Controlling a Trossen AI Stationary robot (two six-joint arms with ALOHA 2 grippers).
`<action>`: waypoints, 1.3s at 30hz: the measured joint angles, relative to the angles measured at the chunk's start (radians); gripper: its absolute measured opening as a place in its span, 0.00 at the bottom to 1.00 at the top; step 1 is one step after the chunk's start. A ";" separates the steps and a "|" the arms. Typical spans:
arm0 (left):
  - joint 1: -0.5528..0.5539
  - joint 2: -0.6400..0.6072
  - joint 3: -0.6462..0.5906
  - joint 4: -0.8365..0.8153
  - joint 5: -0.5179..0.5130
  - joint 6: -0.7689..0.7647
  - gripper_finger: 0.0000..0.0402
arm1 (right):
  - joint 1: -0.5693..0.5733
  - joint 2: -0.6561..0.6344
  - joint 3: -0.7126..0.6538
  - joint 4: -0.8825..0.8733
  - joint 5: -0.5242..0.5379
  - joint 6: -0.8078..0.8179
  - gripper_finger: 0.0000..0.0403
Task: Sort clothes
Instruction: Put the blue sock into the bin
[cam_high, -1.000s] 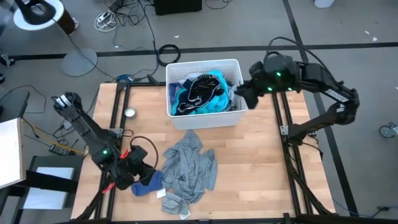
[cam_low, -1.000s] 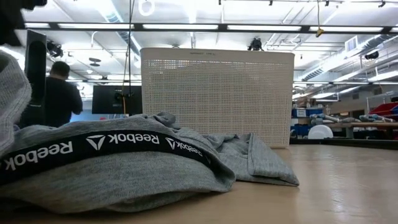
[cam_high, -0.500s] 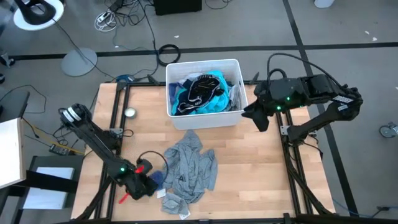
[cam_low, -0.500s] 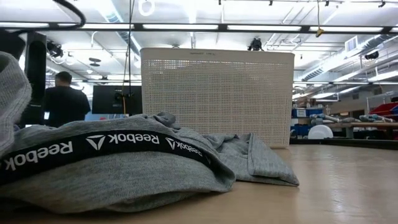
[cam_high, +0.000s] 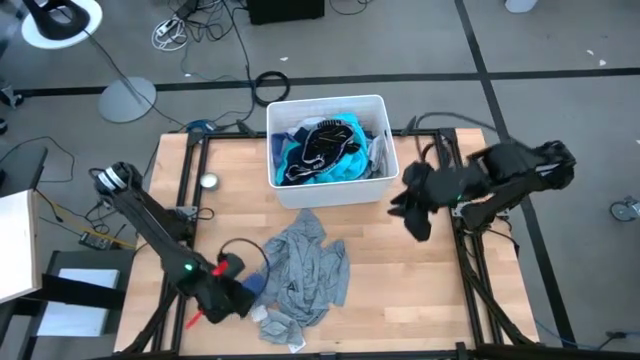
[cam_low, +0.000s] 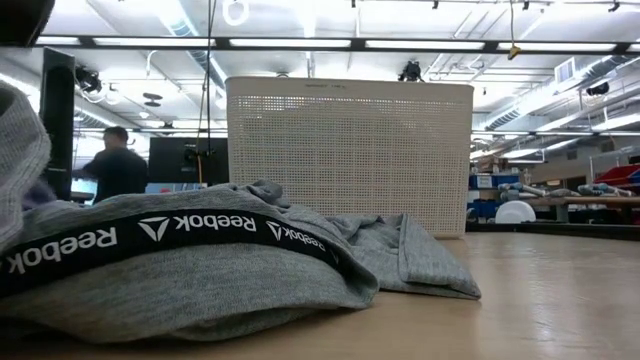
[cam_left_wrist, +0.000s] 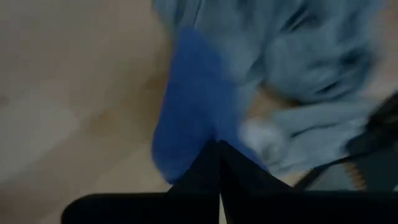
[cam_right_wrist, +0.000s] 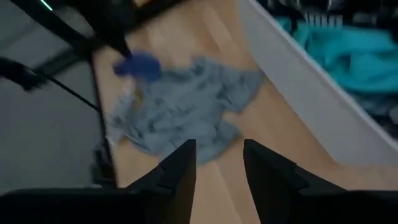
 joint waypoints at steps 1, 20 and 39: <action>0.001 -0.022 0.037 -0.052 -0.035 -0.002 0.00 | 0.017 0.000 -0.032 0.000 0.013 0.014 0.33; 0.542 -0.109 0.787 -0.743 -0.265 0.672 0.00 | 0.222 0.001 -0.762 0.579 -0.003 0.453 0.33; 1.284 0.088 0.854 -0.249 0.132 1.580 0.06 | 0.175 0.000 -0.804 0.809 0.113 0.570 0.33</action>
